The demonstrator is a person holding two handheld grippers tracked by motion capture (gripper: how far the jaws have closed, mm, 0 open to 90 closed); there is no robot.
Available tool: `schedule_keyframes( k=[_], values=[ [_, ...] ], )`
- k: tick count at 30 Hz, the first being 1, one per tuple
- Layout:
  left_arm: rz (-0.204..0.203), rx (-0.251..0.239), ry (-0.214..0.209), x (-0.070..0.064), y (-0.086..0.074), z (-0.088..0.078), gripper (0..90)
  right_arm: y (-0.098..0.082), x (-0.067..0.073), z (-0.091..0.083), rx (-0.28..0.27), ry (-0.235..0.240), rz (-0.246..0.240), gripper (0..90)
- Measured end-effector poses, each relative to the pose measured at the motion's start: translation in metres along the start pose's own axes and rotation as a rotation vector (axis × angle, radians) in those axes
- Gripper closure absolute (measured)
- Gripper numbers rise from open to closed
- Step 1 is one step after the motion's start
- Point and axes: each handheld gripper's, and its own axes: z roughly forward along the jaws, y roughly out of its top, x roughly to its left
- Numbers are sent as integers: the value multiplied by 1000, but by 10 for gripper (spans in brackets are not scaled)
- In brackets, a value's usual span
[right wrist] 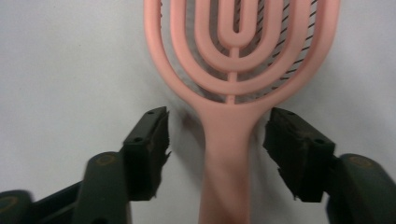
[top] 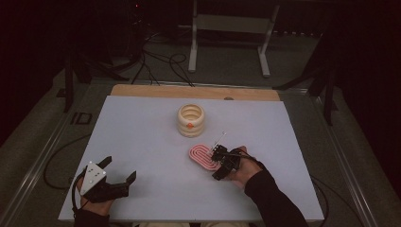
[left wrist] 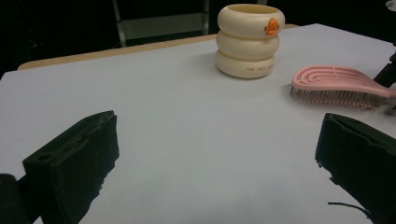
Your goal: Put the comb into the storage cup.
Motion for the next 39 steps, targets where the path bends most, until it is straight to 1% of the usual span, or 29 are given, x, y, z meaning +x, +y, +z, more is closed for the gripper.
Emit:
schedule_keyframes(
  k=[1,4,7,8,10,11,16,20,26,31,32,34,39],
  values=[
    [1,1,-1,0,0,0,3,0,-1,1,-1,2,-6,417],
    [1,1,-1,0,0,0,3,1,-3,2,3,11,11,500],
    [1,1,-1,0,0,0,3,2,-3,3,6,15,12,515],
    [1,2,-1,0,0,0,3,3,-2,3,16,13,21,521],
    [1,1,0,0,0,0,3,3,-1,5,24,16,12,543],
    [0,0,0,0,0,0,3,3,-1,5,22,10,6,555],
    [2,1,0,-1,0,0,3,3,-1,5,18,3,14,616],
    [1,2,0,-1,0,0,3,3,0,5,28,-2,19,632],
    [3,0,0,-1,0,0,3,4,2,6,38,-24,15,642],
    [0,-2,0,-1,0,0,3,3,2,6,33,-29,22,648],
    [2,0,0,-1,0,0,3,3,3,5,27,-34,35,668],
    [2,3,1,-1,0,0,3,2,3,5,19,-38,22,676],
    [2,5,-1,-1,0,1,3,1,4,4,10,-49,35,693]
  ],
)
